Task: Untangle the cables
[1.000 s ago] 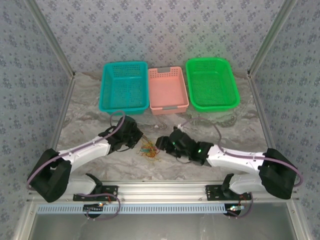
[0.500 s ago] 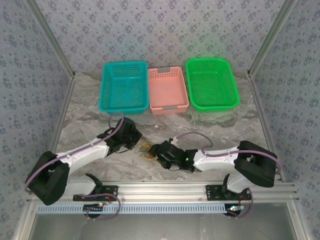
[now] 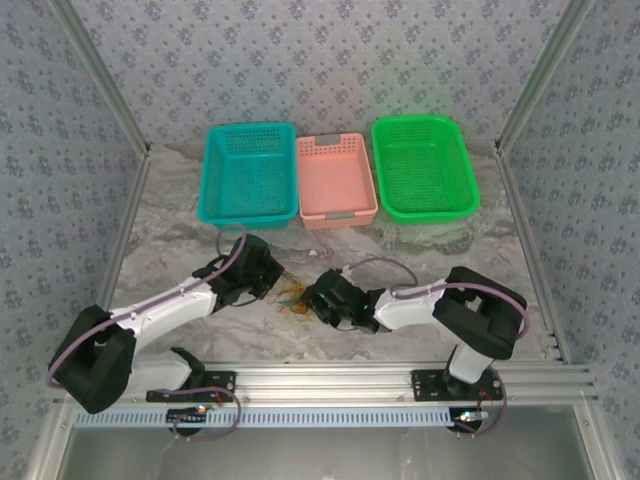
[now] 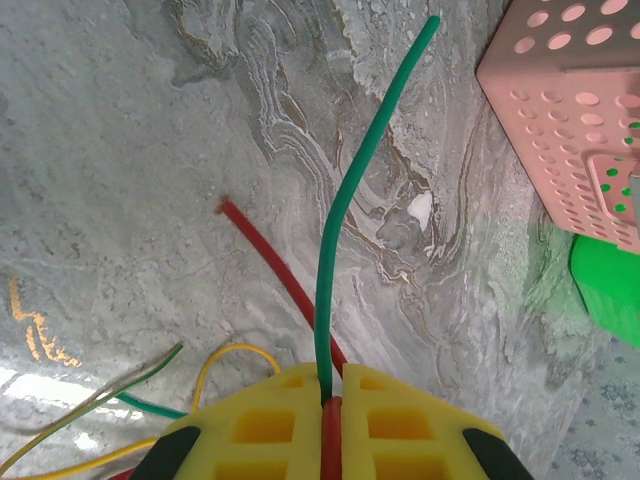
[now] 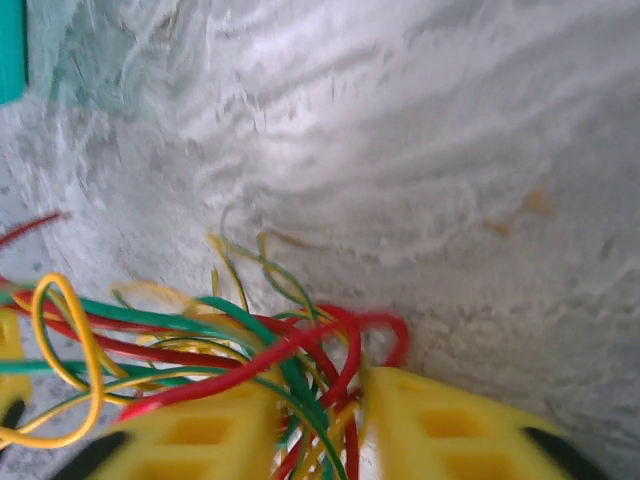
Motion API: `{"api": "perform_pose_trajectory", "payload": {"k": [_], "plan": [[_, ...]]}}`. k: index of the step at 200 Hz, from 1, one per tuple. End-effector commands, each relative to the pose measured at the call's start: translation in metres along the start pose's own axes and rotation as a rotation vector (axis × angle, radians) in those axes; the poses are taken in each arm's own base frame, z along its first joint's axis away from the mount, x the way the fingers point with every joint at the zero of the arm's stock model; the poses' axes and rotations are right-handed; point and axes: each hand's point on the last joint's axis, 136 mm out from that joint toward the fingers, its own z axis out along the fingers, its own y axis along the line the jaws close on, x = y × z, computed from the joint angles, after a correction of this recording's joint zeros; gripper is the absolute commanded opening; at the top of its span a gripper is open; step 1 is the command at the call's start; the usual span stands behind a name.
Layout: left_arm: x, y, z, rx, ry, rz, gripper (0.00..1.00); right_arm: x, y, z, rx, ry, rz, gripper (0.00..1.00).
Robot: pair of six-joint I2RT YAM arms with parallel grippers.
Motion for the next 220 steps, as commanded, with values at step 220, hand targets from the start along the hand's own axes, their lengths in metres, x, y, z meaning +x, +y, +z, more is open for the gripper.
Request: {"api": "perform_pose_trajectory", "payload": {"k": [220], "plan": [[-0.025,0.02,-0.012,-0.047,-0.041,0.038,0.0,-0.093,0.012,-0.076,0.253,-0.023,-0.743,0.34]]}}
